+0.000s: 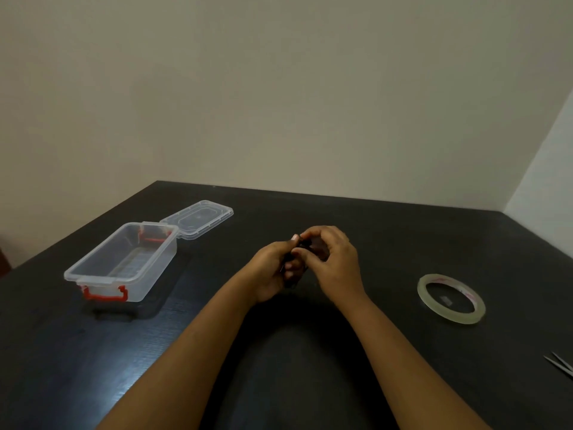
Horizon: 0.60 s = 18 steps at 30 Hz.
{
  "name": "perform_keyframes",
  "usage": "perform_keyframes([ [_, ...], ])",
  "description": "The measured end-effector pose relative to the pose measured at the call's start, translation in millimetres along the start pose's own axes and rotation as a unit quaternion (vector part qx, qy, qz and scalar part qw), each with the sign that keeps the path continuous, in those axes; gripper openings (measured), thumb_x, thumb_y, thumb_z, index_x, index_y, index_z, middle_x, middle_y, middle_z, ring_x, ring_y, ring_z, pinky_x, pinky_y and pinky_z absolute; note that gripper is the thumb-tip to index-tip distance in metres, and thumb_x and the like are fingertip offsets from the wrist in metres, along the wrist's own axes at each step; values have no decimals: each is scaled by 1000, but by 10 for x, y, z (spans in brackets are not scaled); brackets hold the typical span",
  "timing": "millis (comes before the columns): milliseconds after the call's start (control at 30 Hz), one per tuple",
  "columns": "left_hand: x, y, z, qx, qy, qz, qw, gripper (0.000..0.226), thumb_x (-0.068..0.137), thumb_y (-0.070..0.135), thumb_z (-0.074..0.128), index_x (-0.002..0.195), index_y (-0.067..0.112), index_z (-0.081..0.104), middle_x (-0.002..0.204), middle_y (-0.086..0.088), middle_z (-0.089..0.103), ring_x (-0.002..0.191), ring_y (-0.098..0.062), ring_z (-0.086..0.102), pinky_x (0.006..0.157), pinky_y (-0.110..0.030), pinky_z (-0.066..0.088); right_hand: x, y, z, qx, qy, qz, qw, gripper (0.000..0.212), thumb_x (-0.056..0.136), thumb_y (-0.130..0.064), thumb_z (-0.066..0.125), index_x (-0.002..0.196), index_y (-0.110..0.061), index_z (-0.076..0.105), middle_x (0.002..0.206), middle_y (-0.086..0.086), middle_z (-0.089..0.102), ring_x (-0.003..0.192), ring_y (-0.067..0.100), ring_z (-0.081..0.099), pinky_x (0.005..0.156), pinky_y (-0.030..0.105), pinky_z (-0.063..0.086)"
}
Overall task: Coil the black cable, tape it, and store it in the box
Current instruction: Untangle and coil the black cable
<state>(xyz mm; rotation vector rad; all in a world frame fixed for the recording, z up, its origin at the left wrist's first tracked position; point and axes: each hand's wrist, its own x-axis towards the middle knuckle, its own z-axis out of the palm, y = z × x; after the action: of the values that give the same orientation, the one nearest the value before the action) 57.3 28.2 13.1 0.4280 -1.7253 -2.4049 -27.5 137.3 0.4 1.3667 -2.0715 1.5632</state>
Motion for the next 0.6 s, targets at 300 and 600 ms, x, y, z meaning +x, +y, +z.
perform_keyframes([
  [300, 31, -4, 21, -156, 16, 24, 987, 37, 96, 33, 44, 88, 2, 63, 47, 3, 36, 40, -8, 36, 63, -25, 45, -37, 3, -6, 313, -136, 270, 900, 48, 81, -34, 66, 127, -24, 54, 118, 3, 66, 107, 18, 65, 93, 43, 53],
  [600, 48, -31, 57, -75, 42, 115, 990, 29, 85, 36, 54, 84, 7, 57, 47, 4, 39, 47, -8, 42, 63, -26, 40, -8, 3, -23, 307, -82, 256, 913, 19, 92, -6, 57, 107, -10, 68, 100, 11, 73, 93, 22, 71, 80, 33, 59],
])
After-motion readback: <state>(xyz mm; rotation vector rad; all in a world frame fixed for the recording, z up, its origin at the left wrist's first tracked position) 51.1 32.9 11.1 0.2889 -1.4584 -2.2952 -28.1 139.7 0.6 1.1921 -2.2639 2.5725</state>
